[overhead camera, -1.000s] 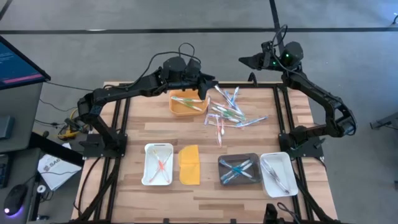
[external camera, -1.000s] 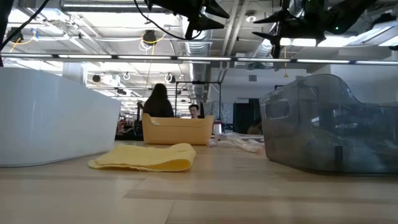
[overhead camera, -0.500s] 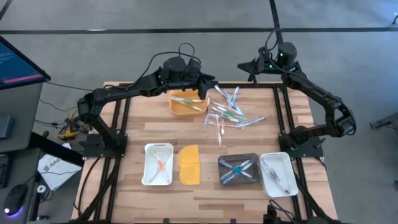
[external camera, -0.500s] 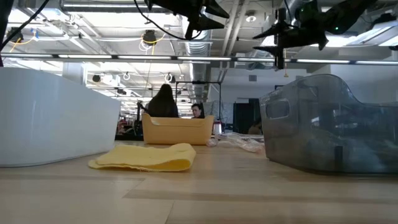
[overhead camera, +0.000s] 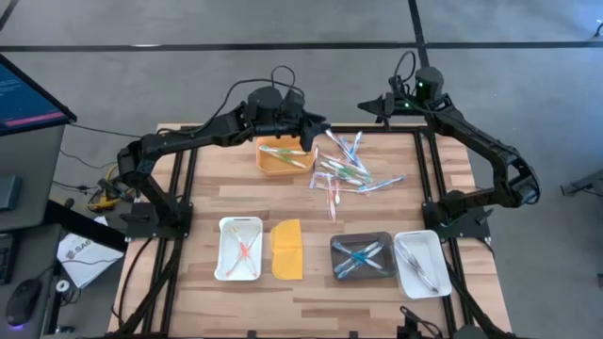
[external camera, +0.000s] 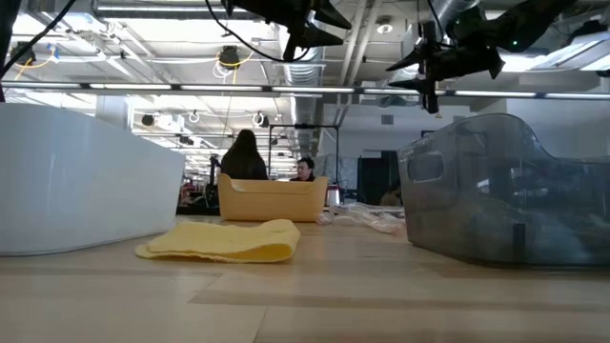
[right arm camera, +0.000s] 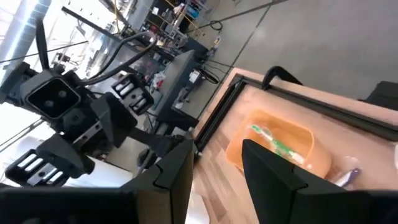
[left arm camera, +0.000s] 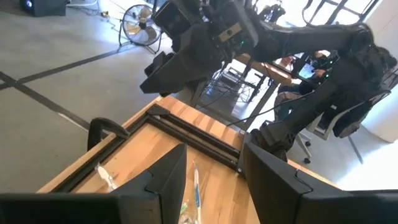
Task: Pick & Place Toothbrushes
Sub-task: Put the orange toothbrush into the left white bin
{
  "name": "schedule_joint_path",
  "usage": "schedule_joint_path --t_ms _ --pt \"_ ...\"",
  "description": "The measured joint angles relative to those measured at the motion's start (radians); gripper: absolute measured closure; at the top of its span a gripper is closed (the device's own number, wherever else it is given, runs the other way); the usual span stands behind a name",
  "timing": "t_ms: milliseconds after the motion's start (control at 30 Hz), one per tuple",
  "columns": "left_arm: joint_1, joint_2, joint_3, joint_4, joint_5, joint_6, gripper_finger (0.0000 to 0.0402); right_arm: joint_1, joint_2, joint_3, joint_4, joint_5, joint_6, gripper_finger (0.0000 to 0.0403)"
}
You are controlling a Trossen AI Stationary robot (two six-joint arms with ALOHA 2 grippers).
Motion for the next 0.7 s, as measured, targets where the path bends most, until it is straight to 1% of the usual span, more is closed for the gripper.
schedule_joint_path --t_ms 700 --pt "-0.002 0.000 0.000 -0.010 0.000 0.008 0.0247 0.014 0.000 0.000 0.013 0.002 0.001 0.0269"
